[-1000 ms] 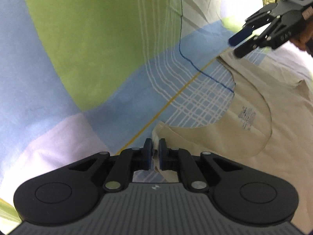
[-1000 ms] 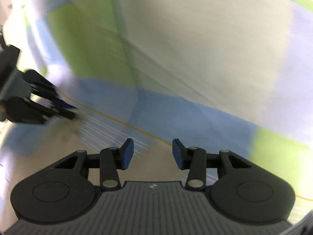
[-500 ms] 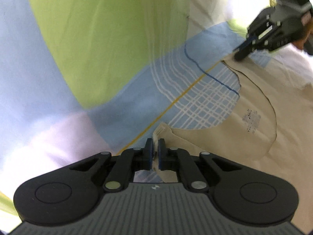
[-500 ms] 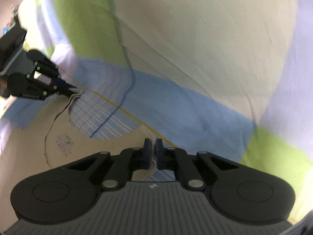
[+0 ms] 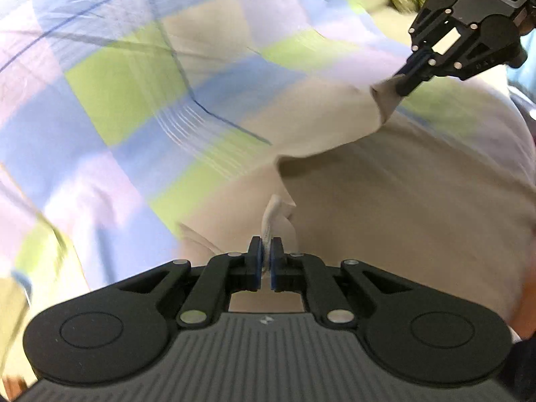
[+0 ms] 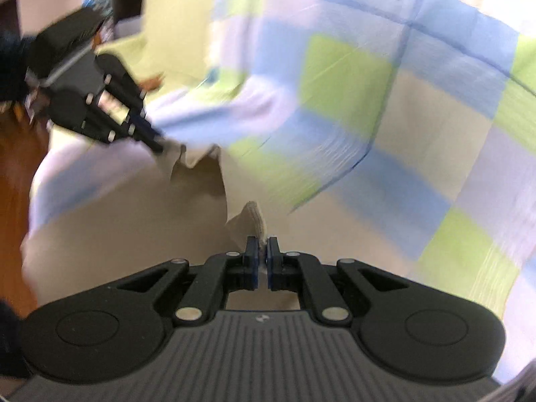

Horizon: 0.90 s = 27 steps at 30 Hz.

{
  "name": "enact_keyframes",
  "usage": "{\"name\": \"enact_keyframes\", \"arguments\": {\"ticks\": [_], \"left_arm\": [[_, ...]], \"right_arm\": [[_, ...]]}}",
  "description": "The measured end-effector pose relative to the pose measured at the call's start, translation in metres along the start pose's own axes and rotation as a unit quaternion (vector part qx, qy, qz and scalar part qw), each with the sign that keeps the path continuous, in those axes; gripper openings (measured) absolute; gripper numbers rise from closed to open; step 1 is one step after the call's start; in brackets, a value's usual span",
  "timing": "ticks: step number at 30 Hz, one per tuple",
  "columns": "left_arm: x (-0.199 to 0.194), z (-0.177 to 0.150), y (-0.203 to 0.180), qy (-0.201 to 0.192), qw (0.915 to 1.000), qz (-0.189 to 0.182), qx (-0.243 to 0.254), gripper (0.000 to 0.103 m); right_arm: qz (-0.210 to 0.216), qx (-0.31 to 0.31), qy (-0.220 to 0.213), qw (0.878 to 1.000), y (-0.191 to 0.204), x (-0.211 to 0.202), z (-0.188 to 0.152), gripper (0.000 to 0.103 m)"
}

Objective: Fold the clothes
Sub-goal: 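Lift the hem with both grippers and fold it toward the shoulders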

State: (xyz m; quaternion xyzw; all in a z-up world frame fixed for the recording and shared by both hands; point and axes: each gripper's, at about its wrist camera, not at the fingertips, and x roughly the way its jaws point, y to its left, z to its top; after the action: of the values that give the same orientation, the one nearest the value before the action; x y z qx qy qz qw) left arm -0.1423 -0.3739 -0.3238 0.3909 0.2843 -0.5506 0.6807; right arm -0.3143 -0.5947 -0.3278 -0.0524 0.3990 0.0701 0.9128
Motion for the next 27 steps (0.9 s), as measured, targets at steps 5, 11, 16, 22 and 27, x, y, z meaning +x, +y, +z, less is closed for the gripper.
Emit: {"name": "enact_keyframes", "arguments": {"ticks": [5, 11, 16, 22, 27], "left_arm": [[0.006, -0.037, -0.07, 0.036, 0.996, 0.069, 0.044, 0.022], [-0.011, -0.061, -0.117, 0.045, 0.979, 0.115, 0.162, 0.028], [0.017, -0.059, -0.116, 0.051, 0.9573, 0.159, 0.236, 0.029], [0.042, -0.062, -0.11, 0.048, 0.9408, 0.151, 0.299, 0.024], [0.032, -0.055, -0.103, 0.028, 0.9519, 0.14, 0.271, 0.001]], "right_arm": [[-0.055, -0.061, 0.059, 0.995, 0.074, 0.012, -0.068, 0.007], [-0.134, -0.137, 0.064, 0.979, 0.13, 0.001, -0.098, 0.025], [-0.181, -0.211, 0.056, 0.959, 0.147, 0.023, -0.094, 0.026], [-0.2, -0.282, 0.058, 0.937, 0.149, 0.05, -0.085, 0.023], [-0.18, -0.3, 0.052, 0.936, 0.144, 0.046, -0.08, 0.0]]}}
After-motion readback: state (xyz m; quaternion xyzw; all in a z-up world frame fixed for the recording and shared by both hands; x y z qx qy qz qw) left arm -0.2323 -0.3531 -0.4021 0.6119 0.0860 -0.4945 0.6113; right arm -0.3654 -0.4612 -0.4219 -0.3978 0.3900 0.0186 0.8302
